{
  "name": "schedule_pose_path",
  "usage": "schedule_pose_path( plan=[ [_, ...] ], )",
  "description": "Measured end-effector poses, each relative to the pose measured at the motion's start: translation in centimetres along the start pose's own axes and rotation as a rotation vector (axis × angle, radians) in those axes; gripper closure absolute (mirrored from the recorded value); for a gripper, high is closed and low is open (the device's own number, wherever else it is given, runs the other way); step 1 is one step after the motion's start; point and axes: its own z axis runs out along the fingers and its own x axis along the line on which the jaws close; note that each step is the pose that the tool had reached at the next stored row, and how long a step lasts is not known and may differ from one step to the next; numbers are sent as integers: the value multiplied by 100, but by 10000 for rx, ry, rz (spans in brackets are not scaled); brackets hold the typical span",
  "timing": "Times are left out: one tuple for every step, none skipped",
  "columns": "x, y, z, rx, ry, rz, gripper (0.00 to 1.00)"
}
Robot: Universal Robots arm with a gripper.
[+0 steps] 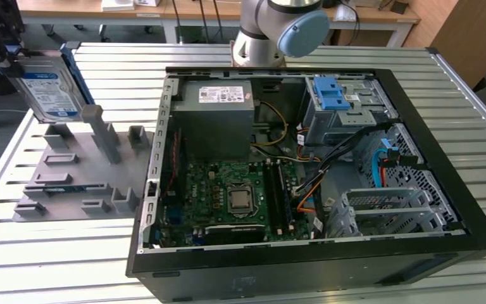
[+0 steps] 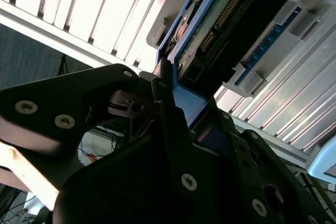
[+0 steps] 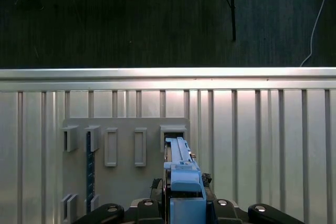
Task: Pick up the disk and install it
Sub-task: 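Pick up the disk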
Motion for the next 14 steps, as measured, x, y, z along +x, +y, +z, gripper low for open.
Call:
schedule_pose_path(
  plan=[
    [0,0,-3,0,0,0,64],
    [0,0,-6,1,-1,0,64],
    [0,0,-8,1,-1,0,64],
    [0,0,-12,0,0,0,64],
    [0,0,-15,1,0,0,64],
    [0,0,-18,0,0,0,64],
    [0,0,-21,0,0,0,64],
    [-1,0,-24,0,0,-1,64],
    [0,0,-27,0,0,-1,64],
    [-1,0,-30,1,0,-1,64],
    [-1,1,-33,1,0,0,64],
    [-1,1,-37,0,1,0,64],
    [-1,0,-41,1,0,0,64],
    [-1,0,-45,2,0,0,64]
  ],
)
